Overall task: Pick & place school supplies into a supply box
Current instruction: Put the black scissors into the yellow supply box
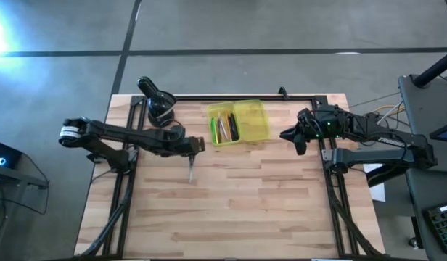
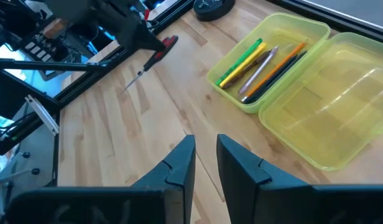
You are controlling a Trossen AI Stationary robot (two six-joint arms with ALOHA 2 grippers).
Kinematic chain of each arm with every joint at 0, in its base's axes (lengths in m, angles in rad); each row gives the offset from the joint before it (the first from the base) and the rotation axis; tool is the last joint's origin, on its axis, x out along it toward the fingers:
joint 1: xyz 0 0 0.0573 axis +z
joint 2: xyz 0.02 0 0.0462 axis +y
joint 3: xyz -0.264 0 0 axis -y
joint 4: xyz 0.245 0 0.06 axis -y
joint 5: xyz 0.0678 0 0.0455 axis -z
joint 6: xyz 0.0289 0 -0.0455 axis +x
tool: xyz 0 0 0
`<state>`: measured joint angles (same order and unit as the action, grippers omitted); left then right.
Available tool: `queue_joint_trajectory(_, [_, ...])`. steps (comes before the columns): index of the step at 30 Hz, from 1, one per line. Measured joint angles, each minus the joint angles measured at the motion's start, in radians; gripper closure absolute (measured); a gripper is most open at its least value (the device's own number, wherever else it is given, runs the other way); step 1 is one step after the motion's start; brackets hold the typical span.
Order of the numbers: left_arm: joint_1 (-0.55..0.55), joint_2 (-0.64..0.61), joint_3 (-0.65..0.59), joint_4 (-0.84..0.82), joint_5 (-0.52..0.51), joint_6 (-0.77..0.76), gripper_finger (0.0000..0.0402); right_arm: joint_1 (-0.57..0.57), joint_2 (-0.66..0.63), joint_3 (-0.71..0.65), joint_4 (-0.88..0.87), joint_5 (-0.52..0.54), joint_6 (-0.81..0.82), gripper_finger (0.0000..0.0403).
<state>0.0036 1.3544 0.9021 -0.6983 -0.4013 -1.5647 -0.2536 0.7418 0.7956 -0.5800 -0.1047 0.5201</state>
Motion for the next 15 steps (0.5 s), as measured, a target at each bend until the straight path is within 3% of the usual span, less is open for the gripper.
queue_joint_trajectory(10, [0.005,0.028,0.186,0.066,-0.16,0.059,0.0342,0.0,0.0,-0.004,0.0,0.0,-0.007,0.0344])
queue_joint_trajectory(15, [0.03,0.103,0.275,0.142,-0.177,0.12,0.0342,0.0,0.0,-0.005,-0.011,0.0,-0.007,0.0344])
